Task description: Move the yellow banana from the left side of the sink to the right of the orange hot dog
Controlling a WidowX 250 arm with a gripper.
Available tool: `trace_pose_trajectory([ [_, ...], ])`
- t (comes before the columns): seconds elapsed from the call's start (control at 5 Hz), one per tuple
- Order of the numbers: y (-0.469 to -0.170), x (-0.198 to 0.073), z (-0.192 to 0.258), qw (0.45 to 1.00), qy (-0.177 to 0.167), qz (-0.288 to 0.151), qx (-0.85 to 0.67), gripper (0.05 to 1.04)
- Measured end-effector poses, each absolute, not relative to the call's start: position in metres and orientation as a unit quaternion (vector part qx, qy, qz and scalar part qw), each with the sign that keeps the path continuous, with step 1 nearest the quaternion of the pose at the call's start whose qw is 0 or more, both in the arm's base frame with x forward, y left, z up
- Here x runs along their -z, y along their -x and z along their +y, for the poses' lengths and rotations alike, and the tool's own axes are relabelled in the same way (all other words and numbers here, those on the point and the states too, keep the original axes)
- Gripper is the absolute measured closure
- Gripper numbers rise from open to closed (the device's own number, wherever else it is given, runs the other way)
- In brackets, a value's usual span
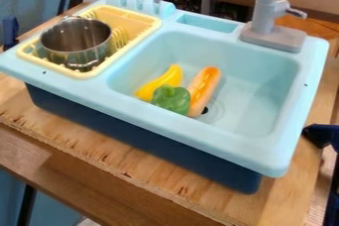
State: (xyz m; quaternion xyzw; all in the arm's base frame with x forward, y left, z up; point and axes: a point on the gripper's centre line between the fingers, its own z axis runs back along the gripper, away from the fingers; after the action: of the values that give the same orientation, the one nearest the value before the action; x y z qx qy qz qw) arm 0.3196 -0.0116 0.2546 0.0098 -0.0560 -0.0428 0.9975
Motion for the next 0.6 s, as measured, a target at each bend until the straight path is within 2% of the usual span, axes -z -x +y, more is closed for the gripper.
trace_pose_trajectory([
  [0.2, -0.322, -0.242, -0.012, 0.998, -0.010, -0.037, 0.041, 0.083],
  [0.6, -0.326, -0.210, -0.004, 0.998, -0.042, -0.038, 0.018, 0.083],
])
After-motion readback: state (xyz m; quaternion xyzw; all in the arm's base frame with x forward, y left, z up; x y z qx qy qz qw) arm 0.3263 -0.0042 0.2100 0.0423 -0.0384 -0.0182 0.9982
